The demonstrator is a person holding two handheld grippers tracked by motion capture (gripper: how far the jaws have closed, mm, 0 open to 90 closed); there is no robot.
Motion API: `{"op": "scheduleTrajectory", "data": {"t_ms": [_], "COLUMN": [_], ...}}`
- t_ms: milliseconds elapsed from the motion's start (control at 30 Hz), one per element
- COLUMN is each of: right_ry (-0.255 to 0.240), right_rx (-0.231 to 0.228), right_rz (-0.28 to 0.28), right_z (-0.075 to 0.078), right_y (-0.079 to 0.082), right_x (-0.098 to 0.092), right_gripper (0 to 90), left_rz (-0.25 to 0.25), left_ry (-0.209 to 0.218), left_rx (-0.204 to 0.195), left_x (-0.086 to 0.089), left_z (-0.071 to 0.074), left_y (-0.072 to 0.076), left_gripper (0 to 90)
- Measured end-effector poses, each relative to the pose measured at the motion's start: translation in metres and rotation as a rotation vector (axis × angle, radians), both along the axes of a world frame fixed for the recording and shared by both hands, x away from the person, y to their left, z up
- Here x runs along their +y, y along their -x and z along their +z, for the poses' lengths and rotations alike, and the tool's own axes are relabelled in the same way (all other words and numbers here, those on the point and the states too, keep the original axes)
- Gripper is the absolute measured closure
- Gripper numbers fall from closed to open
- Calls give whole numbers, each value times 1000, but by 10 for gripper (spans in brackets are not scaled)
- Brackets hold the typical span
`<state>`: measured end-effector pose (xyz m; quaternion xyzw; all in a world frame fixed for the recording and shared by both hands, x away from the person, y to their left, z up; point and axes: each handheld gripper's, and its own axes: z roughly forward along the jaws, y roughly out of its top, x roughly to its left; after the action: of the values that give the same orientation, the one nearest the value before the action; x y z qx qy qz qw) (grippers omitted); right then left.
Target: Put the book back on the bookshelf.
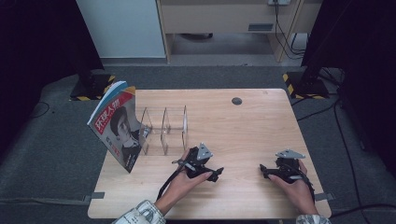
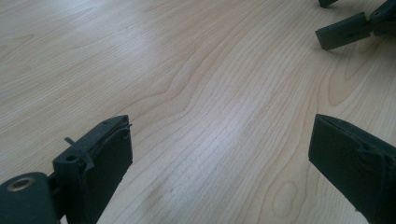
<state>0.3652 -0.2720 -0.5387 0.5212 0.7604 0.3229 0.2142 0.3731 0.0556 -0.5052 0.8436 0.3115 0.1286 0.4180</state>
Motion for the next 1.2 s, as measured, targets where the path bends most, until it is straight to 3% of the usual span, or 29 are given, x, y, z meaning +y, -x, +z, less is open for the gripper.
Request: {"op": "scheduleTrajectory", "data": {"t_ms": [233,533,833,1200], "right_ry": [-1,-1,-1,1], "right_rx": [-1,-1,0,-2], "right_rz": [0,-1,-1,-1], "right_z": [0,0,0,0], "right_y": [0,-1,-1,-1], "right_x": [0,0,0,0], "right_gripper": [64,63,64,63], "left_rz": [-1,38,49,57], "left_ry": [-29,-68,-77,-117], "left_rx": [12,52,61,46], "left_x": [-13,-21,-26,-30], "left_z": [-5,-21,-27,-32], "left_y": [-12,-28,-32,-32], "left_gripper": [58,60,60,42]}}
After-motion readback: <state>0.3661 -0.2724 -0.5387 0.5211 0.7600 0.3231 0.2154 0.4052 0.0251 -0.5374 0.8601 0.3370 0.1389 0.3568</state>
